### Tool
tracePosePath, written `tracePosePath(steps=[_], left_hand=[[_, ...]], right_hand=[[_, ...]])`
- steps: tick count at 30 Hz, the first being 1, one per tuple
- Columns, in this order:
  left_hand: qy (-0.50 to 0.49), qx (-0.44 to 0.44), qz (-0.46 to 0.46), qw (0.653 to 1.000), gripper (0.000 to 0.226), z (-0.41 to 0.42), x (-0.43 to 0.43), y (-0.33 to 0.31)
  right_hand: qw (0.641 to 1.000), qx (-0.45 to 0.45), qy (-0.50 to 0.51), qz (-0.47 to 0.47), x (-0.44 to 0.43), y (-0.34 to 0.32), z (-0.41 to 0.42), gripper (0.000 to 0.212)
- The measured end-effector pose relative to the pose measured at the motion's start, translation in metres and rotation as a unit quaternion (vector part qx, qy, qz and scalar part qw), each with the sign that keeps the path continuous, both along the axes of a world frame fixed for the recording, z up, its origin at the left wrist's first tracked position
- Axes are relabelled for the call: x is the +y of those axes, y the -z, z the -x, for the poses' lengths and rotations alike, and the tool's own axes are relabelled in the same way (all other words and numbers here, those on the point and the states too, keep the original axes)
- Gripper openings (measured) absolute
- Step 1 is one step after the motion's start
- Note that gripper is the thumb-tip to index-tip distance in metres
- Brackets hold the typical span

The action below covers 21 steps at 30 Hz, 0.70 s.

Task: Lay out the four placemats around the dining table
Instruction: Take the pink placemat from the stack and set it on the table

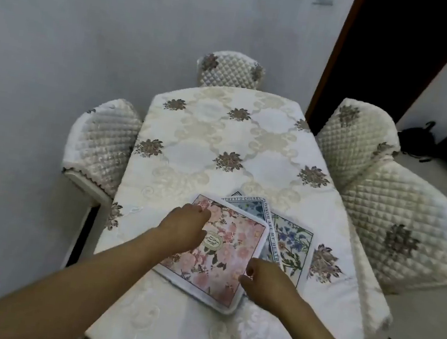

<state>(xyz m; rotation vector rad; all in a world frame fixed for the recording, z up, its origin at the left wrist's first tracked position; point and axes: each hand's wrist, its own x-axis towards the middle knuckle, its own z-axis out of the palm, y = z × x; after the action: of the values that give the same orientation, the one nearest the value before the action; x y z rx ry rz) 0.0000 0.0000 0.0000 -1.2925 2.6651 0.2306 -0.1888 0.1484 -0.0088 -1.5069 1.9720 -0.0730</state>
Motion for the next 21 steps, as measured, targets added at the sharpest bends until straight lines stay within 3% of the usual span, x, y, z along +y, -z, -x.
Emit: tracePosePath(steps=[2, 4, 8, 10, 12, 15, 19, 21], left_hand=[[0.018, 0.002, -0.020, 1.000, 0.033, 0.019, -0.023, 0.015], [0.031, -0.014, -0.036, 0.999, 0.032, 0.036, -0.046, 0.030], [0.063, -0.044, -0.049, 0.996, 0.030, 0.068, -0.095, 0.072], [0.075, -0.054, -0.045, 0.995, 0.030, 0.083, -0.118, 0.095], [0.093, -0.053, -0.046, 0.993, 0.030, 0.095, -0.137, 0.117], [0.112, -0.051, -0.054, 0.991, 0.031, 0.109, -0.158, 0.139], [0.119, -0.045, -0.065, 0.990, 0.040, 0.116, -0.173, 0.144], [0.123, -0.038, -0.082, 0.988, 0.047, 0.115, -0.177, 0.143]], right_hand=[[0.990, -0.104, 0.084, -0.037, -0.003, 0.027, -0.007, 0.023], [0.953, -0.220, 0.191, -0.087, 0.003, 0.048, -0.023, 0.019], [0.769, -0.415, 0.451, -0.183, 0.015, 0.093, -0.062, 0.023], [0.660, -0.482, 0.549, -0.172, 0.016, 0.113, -0.088, 0.033], [0.577, -0.506, 0.626, -0.136, 0.010, 0.126, -0.111, 0.042], [0.504, -0.484, 0.711, -0.076, -0.002, 0.133, -0.133, 0.032], [0.425, -0.477, 0.769, -0.028, -0.015, 0.130, -0.157, 0.021], [0.412, -0.472, 0.780, -0.005, -0.023, 0.130, -0.169, 0.022]])
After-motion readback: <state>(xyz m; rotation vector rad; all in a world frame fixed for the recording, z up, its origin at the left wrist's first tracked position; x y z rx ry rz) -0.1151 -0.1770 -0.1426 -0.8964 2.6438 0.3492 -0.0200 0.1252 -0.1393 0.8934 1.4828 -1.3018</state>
